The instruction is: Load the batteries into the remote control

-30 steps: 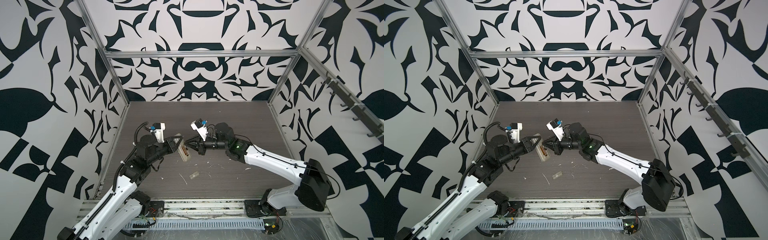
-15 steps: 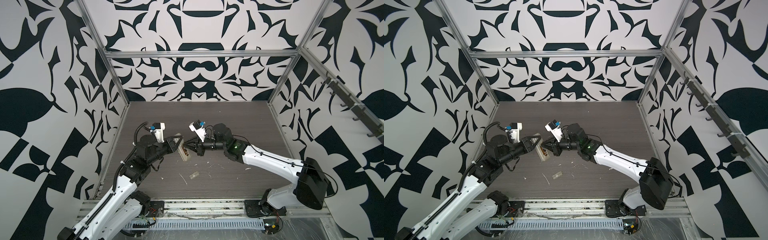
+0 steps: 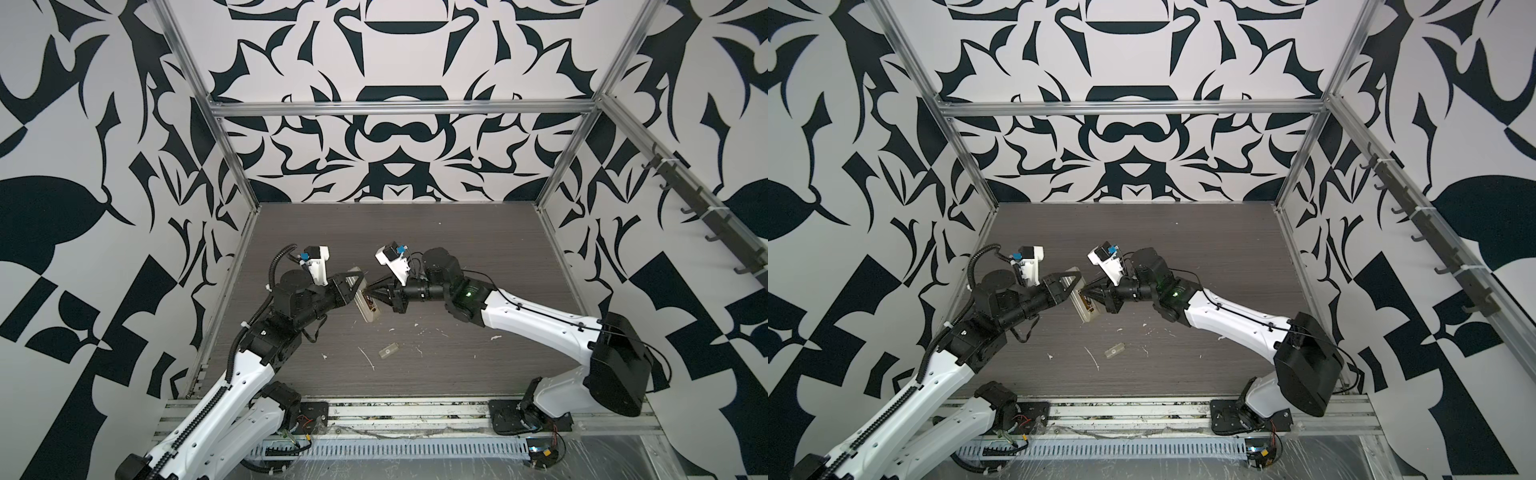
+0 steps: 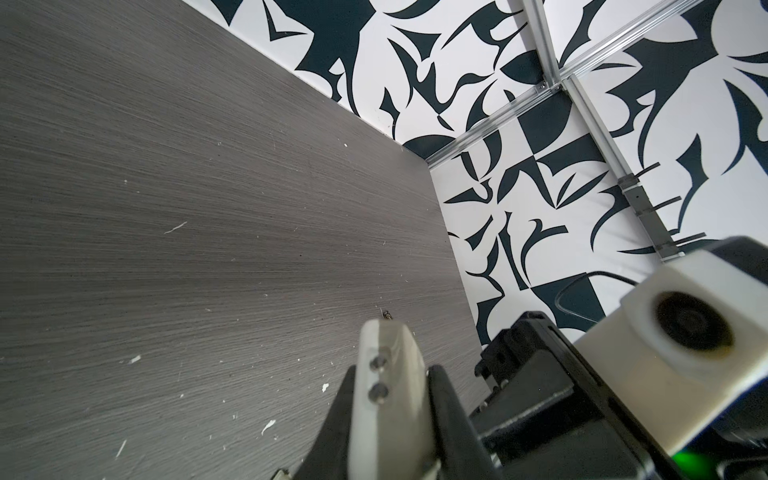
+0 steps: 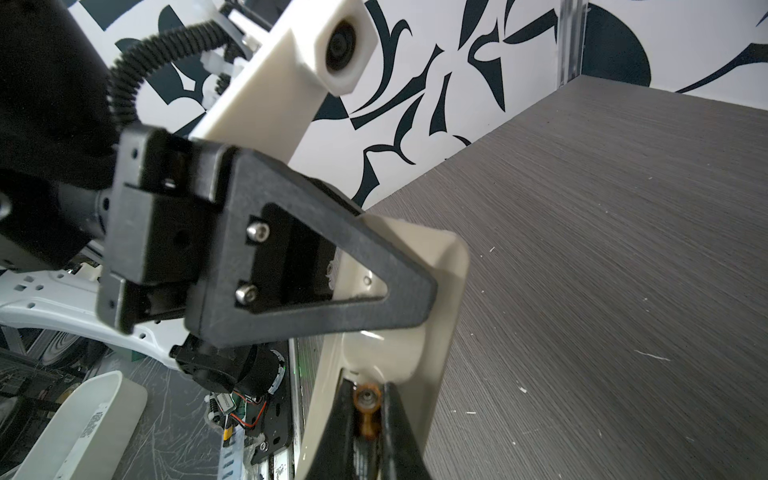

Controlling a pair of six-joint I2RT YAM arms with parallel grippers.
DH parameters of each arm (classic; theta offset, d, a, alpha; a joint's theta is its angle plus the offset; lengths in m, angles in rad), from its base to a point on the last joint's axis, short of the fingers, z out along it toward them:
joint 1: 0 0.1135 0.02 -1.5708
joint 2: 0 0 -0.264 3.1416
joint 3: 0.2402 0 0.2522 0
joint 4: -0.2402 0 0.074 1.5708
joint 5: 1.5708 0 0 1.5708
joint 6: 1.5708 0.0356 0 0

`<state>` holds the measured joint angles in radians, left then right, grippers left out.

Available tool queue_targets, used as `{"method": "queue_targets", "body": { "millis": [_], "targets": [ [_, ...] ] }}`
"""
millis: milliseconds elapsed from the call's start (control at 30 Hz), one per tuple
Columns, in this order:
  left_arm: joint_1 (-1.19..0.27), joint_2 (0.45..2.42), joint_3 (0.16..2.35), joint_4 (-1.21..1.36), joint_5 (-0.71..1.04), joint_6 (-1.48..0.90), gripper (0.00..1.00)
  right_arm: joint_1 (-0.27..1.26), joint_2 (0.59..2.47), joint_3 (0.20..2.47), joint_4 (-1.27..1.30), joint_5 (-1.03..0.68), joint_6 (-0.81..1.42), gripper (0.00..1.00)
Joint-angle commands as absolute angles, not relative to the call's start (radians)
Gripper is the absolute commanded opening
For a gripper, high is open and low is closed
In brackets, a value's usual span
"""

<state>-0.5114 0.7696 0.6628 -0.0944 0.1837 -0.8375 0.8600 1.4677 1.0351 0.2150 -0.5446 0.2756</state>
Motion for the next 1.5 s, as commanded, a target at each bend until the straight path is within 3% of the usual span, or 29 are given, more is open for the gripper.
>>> {"method": "queue_targets", "body": {
  "millis": [0, 500, 700, 1133, 1467],
  "targets": [
    [-0.516, 0.752, 0.666, -0.03, 0.218, -0.846, 0.0, 0.861, 1.483, 1.072, 0.215, -0.53, 0.257, 0.01],
    [-0.515, 0.758, 0.648, 0.005, 0.222, -0.851, 0.0, 0.861, 1.471, 1.061, 0.213, -0.511, 0.245, 0.13],
    [-0.516, 0.758, 0.644, 0.012, 0.223, -0.853, 0.0, 0.862, 1.474, 1.071, 0.207, -0.507, 0.257, 0.23],
    [-0.516, 0.759, 0.649, 0.012, 0.228, -0.837, 0.0, 0.861, 1.469, 1.085, 0.212, -0.496, 0.263, 0.27],
    [-0.516, 0.769, 0.648, 0.015, 0.25, -0.83, 0.0, 0.861, 1.448, 1.108, 0.162, -0.484, 0.232, 0.39]
  ]
}}
